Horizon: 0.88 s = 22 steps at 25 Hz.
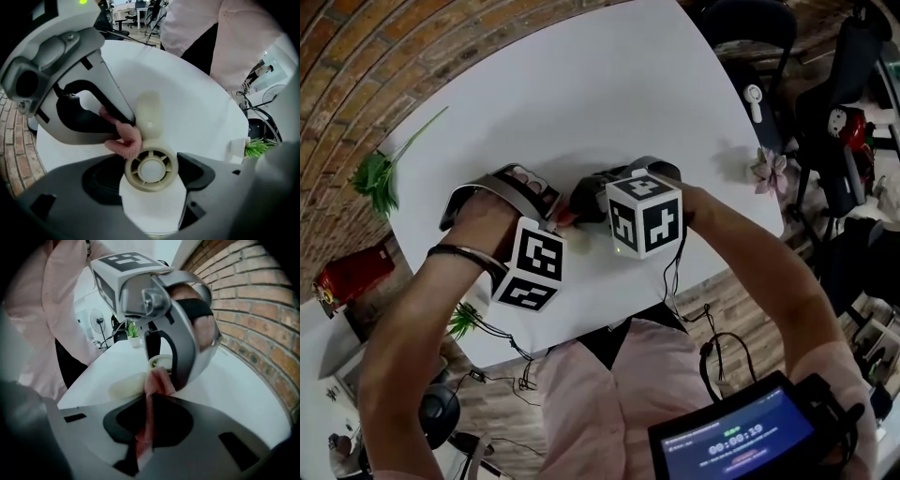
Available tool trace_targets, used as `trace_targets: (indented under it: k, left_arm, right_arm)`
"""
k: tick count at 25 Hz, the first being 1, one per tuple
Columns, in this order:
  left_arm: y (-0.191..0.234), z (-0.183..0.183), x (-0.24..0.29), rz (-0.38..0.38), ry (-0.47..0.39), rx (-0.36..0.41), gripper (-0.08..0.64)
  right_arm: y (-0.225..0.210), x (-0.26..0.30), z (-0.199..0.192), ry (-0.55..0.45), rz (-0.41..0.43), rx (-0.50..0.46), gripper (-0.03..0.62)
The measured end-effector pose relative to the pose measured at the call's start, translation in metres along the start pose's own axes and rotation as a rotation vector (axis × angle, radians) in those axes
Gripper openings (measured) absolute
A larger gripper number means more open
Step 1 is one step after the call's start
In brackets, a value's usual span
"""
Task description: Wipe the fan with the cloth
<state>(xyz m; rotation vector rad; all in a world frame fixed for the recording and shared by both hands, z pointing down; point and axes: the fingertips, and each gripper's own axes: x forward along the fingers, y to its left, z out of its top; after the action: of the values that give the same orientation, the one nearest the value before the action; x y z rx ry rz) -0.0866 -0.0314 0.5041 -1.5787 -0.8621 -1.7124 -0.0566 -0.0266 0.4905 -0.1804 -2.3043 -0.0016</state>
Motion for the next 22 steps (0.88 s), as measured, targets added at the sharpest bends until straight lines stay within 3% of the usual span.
trace_targets:
  k: [3,9,22]
  left_arm:
    - [0.000,0.000,0.001,-0.003,0.010,0.001,0.359]
    - [0.000,0.000,0.004,-0.007,0.020,-0.003,0.362]
    - [0.002,-0.001,0.008,-0.029,-0.005,-0.077,0.368]
  right_arm:
    - [0.004,-0.001,-0.001,0.009,0.019,-0.061,0.029]
    - [0.016,-0.003,-0.006,0.036,0.091,-0.092,0.028]
    - [0.035,-0.010,-0.015,0.029,0.080,-0.015,0.028]
